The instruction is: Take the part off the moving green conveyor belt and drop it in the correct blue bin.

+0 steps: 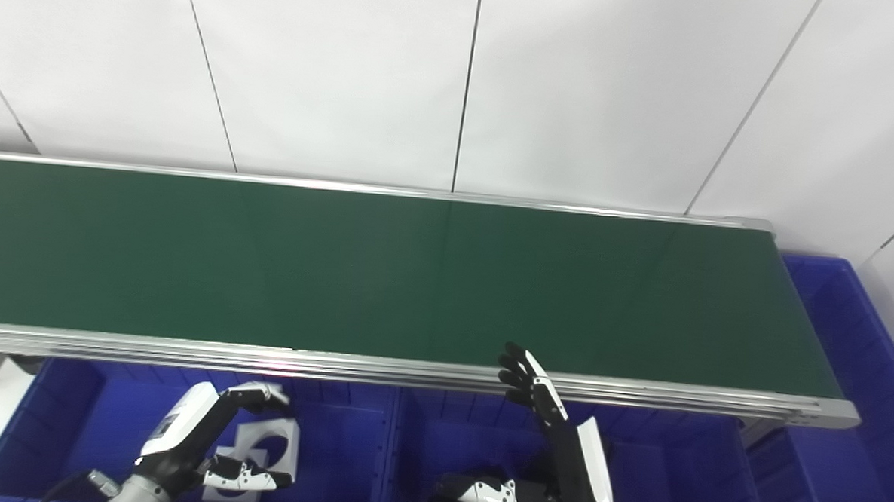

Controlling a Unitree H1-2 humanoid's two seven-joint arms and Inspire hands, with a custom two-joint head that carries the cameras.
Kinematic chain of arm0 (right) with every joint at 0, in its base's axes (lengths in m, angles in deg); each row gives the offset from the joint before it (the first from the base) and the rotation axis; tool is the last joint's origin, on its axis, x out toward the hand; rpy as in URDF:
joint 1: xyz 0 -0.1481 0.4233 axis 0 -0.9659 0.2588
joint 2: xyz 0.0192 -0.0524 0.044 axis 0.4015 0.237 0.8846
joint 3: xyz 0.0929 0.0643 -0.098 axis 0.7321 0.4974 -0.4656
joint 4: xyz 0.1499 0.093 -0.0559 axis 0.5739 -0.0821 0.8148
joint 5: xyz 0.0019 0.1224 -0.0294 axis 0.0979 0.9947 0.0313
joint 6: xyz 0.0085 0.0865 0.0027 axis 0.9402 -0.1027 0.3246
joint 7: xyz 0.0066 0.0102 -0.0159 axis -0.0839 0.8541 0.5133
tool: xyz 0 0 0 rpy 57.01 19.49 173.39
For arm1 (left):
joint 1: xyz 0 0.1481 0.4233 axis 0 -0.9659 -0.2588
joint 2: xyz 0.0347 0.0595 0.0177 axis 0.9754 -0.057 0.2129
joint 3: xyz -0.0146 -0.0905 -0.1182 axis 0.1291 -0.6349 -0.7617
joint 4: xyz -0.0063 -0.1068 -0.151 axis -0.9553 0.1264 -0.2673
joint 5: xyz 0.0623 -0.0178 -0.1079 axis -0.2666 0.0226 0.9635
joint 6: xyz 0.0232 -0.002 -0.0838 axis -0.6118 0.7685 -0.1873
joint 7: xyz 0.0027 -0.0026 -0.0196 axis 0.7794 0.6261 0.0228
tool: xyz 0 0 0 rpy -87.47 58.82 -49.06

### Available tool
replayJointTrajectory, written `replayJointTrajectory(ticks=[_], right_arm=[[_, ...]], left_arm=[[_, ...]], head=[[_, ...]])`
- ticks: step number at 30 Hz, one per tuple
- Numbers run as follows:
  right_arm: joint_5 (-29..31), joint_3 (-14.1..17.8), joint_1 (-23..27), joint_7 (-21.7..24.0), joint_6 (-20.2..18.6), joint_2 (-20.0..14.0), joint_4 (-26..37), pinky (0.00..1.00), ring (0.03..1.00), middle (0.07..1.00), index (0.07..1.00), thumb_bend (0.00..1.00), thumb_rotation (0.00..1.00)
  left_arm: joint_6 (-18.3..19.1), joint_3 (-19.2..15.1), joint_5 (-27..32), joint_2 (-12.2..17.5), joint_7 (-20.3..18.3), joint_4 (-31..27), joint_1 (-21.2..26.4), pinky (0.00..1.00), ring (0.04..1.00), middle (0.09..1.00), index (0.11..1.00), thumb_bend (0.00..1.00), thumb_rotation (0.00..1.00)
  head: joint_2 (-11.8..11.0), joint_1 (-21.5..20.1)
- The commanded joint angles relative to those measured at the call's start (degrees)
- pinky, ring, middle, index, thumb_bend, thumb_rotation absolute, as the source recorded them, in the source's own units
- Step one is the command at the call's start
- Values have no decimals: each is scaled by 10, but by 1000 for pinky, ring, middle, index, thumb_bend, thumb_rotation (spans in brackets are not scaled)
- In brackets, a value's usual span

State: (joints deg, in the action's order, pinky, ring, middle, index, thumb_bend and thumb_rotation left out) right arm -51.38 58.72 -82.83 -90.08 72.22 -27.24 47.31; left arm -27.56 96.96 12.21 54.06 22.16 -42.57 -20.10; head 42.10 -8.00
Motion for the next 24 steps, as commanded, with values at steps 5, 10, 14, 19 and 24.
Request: replayJointTrajectory(ticks=[5, 10, 14, 19, 24], right_arm=[[1, 2, 3, 2, 5, 3, 14, 771, 826, 862, 910, 998, 407], [2, 3, 3, -1, 9, 5, 9, 767, 818, 856, 903, 1000, 396], [2, 4, 2, -1, 11, 4, 6, 759, 811, 853, 899, 1000, 395], [3, 5, -1, 1, 11, 2, 4, 758, 816, 855, 901, 1000, 396], [9, 6, -2, 2, 12, 1, 1, 756, 816, 857, 897, 1000, 391]], left_arm=[[-41, -17, 100, -5, -10, -21, -4, 872, 934, 962, 914, 839, 115], [-78, -14, 182, -9, -35, -54, -7, 920, 944, 947, 914, 877, 216], [-86, -10, 261, -12, -69, -76, -10, 895, 926, 931, 889, 897, 225], [-81, -6, 343, -20, -111, -114, -14, 827, 866, 886, 857, 921, 205], [-80, -10, 370, -29, -133, -125, -16, 805, 824, 848, 844, 927, 193]], head=[[-1, -2], [-2, -3], [-4, -4], [-5, -6], [-6, -7]])
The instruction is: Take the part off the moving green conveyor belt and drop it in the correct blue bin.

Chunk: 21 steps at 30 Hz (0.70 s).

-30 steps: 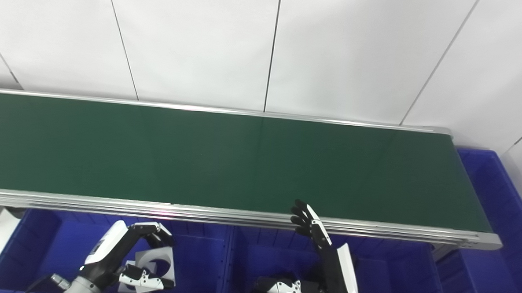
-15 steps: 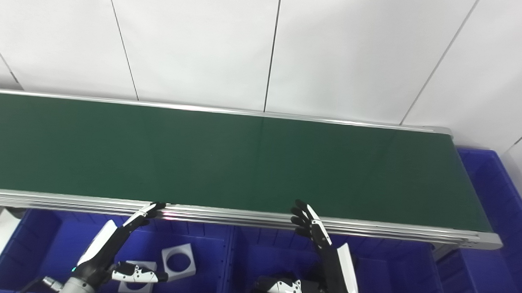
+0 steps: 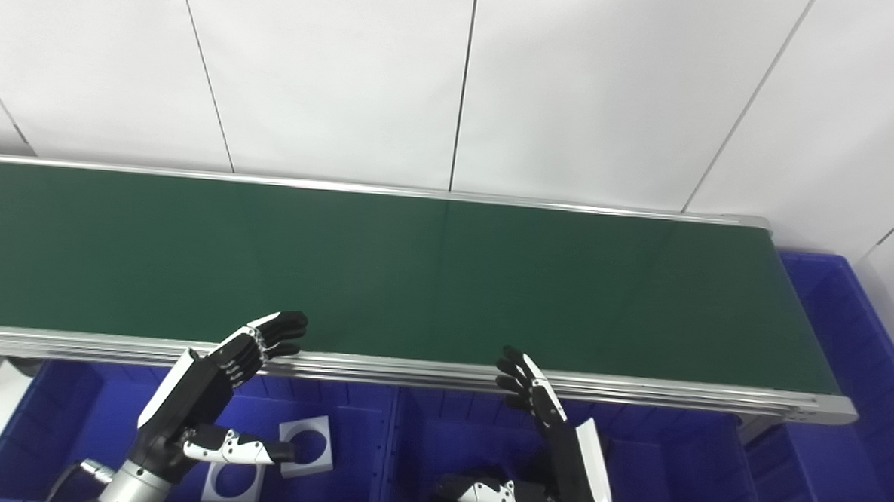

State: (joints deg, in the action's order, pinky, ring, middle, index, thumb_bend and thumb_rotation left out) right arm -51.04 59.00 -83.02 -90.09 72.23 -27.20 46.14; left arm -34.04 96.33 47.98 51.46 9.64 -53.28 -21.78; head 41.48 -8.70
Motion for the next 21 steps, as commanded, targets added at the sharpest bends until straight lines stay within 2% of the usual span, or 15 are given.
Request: replayJointTrajectory(ticks=[1, 13, 21], right_arm=[[8, 3, 0, 3, 11, 1, 13, 759, 818, 858, 897, 1000, 393], [4, 3, -3, 2, 9, 0, 8, 754, 824, 868, 905, 1000, 406], [9, 2, -5, 5, 9, -1, 10, 765, 831, 873, 906, 998, 400]], left_arm=[[-15, -4, 18, -4, -11, -19, 0, 799, 813, 839, 840, 926, 195], [-14, -15, 61, -13, -45, -14, -3, 784, 803, 826, 831, 904, 138], [-20, -27, 54, -21, -50, -8, -5, 784, 807, 832, 831, 895, 137]], head=[[0, 0], [-2, -2], [-3, -1]])
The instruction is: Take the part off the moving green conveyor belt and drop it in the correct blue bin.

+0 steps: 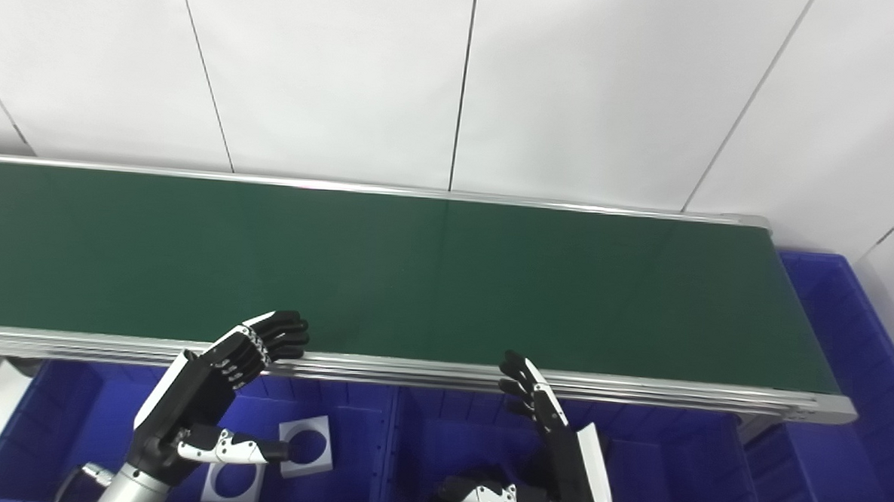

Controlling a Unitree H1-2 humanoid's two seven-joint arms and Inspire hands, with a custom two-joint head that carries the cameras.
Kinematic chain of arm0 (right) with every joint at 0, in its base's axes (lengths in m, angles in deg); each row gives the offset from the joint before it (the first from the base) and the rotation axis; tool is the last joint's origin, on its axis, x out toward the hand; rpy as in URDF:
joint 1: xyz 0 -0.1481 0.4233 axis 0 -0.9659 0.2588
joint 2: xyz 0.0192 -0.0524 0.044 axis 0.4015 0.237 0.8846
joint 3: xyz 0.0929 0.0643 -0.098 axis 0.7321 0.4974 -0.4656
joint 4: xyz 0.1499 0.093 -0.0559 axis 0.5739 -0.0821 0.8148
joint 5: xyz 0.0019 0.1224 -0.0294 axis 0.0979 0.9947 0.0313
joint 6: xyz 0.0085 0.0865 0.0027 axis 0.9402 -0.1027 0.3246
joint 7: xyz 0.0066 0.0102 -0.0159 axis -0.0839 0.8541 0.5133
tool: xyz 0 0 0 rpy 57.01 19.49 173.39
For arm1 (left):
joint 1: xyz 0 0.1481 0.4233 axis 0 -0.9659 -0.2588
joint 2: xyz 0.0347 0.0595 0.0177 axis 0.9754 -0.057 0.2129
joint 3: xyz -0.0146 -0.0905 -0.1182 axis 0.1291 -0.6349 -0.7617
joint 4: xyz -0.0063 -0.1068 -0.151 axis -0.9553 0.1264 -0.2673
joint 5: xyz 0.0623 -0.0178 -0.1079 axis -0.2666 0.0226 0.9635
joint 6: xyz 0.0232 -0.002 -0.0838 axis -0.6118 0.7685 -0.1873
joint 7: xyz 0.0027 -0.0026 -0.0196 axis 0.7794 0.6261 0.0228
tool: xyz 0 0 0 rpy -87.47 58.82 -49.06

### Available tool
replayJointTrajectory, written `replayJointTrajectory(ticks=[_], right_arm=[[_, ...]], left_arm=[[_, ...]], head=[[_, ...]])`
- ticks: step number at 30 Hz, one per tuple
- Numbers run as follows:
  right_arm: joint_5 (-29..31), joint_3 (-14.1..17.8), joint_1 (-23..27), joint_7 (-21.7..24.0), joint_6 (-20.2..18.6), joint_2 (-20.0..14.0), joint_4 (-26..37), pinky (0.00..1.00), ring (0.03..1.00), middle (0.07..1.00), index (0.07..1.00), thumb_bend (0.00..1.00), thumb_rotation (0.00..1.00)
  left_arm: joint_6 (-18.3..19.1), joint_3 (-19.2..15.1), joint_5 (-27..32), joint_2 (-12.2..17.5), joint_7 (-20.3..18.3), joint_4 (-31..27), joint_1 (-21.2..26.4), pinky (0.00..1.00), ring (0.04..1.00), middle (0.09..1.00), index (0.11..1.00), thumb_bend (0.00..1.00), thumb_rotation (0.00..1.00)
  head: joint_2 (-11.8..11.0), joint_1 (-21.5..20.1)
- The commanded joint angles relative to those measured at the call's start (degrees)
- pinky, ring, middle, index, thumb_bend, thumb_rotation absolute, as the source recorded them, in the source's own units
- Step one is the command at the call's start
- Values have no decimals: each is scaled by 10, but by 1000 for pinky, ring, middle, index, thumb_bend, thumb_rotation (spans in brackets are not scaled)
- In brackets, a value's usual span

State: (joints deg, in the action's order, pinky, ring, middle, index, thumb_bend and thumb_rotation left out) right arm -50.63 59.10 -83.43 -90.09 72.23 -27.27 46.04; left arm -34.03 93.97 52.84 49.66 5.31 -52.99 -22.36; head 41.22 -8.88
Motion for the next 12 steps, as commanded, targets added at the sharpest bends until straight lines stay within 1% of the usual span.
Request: replayJointTrajectory(ticks=[1, 7, 12], right_arm=[[5, 1, 0, 5, 9, -1, 12, 764, 831, 873, 907, 996, 398], [9, 1, -1, 5, 9, 0, 12, 765, 830, 871, 905, 1000, 391], [10, 0, 1, 6, 7, 0, 11, 769, 830, 871, 907, 1000, 392]], left_arm=[[-22, -4, 7, -3, -8, -9, 0, 784, 807, 832, 831, 894, 134], [-26, -14, 6, -5, -18, -4, -2, 788, 810, 835, 835, 884, 130], [-27, -21, 22, -9, -27, 0, -8, 791, 810, 833, 832, 892, 113]], head=[[0, 0], [-1, 0], [-2, -1]])
